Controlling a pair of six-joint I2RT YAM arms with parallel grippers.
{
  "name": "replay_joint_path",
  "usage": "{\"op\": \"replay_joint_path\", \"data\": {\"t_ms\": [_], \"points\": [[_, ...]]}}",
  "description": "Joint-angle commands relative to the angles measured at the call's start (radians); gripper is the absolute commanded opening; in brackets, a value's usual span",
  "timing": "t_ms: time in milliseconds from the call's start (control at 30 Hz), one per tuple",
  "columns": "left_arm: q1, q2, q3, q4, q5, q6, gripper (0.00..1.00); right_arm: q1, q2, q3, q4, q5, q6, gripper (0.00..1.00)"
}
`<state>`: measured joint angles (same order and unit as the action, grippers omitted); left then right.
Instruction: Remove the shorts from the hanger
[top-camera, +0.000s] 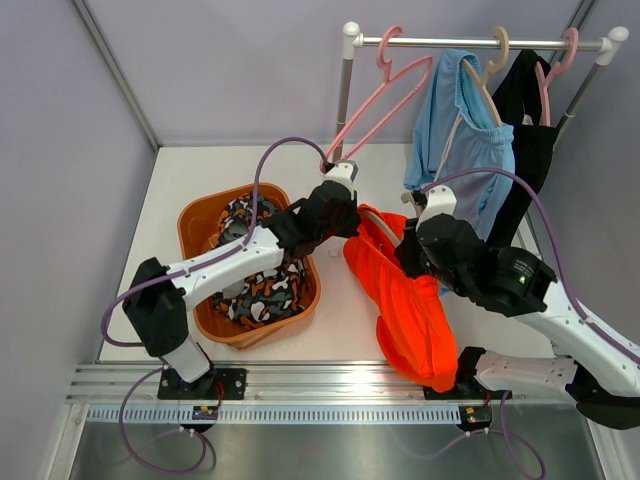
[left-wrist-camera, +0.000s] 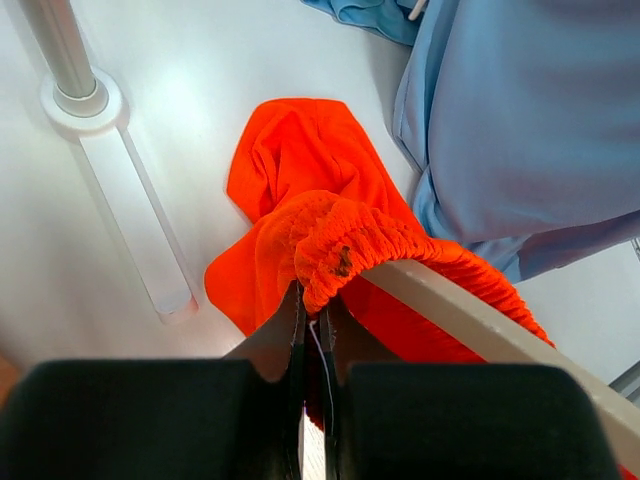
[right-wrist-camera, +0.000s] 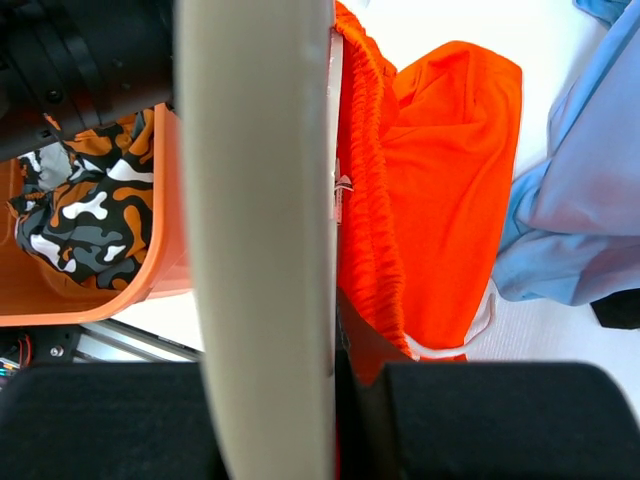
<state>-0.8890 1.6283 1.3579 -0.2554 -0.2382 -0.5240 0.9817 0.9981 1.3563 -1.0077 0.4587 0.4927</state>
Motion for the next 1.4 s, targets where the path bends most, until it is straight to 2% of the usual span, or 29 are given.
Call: {"op": "replay_joint_path", "data": {"t_ms": [0, 267, 500, 667, 967, 1367], "points": [[0.059, 0.011, -0.014, 0.05, -0.052, 0.012, 0.0, 0.018, -0.039, 0.075, 0.026, -0.02, -0.014, 0.0], [0.084, 0.038, -0.028, 0.085, 0.008, 0.006, 0.0, 0.018, -0.029, 0.145, 0.02, 0.026, -0.042, 0.0], [0.088, 0.051, -0.029, 0.076, 0.004, 0.025, 0.0, 0.02, -0.021, 0.184, 0.04, 0.003, -0.062, 0.0], [0.131, 0.094, 0.018, 0.047, 0.029, 0.03, 0.0, 0.02, -0.021, 0.181, 0.067, -0.067, -0.065, 0.0], [0.142, 0.1, -0.017, 0.067, 0.054, 0.021, 0.0, 0.02, -0.027, 0.175, 0.081, -0.051, -0.069, 0.0], [0.177, 0.105, 0.01, 0.027, 0.063, 0.05, 0.0, 0.018, -0.029, 0.158, 0.141, -0.092, -0.083, 0.0]]}}
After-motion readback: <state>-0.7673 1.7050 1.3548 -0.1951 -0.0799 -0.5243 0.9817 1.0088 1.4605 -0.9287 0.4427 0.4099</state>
